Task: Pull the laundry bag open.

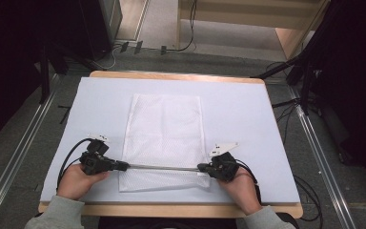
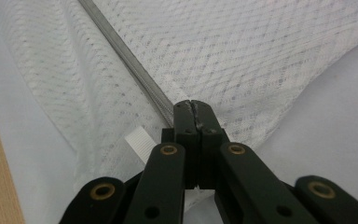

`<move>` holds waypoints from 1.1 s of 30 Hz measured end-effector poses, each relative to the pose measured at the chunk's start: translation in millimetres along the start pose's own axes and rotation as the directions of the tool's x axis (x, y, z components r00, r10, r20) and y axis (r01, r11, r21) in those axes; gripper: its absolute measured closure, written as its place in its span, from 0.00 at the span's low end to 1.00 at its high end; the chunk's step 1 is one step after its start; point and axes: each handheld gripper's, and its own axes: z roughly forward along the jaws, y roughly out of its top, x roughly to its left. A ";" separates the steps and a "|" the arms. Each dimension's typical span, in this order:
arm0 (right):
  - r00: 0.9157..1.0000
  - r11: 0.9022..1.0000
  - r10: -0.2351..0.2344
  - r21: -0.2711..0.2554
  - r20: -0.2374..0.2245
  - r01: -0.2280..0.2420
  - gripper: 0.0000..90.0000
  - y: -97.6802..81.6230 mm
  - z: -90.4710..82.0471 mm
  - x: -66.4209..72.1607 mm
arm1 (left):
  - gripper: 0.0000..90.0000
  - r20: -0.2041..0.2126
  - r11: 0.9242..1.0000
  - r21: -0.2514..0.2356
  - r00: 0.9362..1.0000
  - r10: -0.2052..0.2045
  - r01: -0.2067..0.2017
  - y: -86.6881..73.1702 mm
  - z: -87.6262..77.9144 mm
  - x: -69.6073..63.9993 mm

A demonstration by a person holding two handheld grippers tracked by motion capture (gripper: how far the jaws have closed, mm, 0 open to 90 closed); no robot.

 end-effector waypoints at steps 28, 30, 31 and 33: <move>0.999 0.999 0.007 -0.042 -0.047 -0.009 0.69 14.1 -7.4 -2.7 | 0.64 -0.066 0.988 -0.097 0.991 0.112 -0.119 -3.9 -8.3 -2.4; 0.999 0.999 0.014 -0.052 -0.045 -0.016 0.65 14.1 -8.0 -4.0 | 0.59 -0.073 0.988 -0.105 0.992 0.106 -0.113 -3.3 -8.4 -1.6; 0.999 0.998 0.016 -0.056 -0.044 -0.018 0.63 14.0 -8.2 -4.8 | 0.57 -0.079 0.987 -0.108 0.991 0.110 -0.119 -3.0 -8.7 -0.8; 0.999 0.997 0.026 -0.068 -0.045 -0.029 0.60 14.3 -8.7 -5.7 | 0.53 -0.080 0.987 -0.117 0.991 0.103 -0.112 -2.4 -9.5 0.3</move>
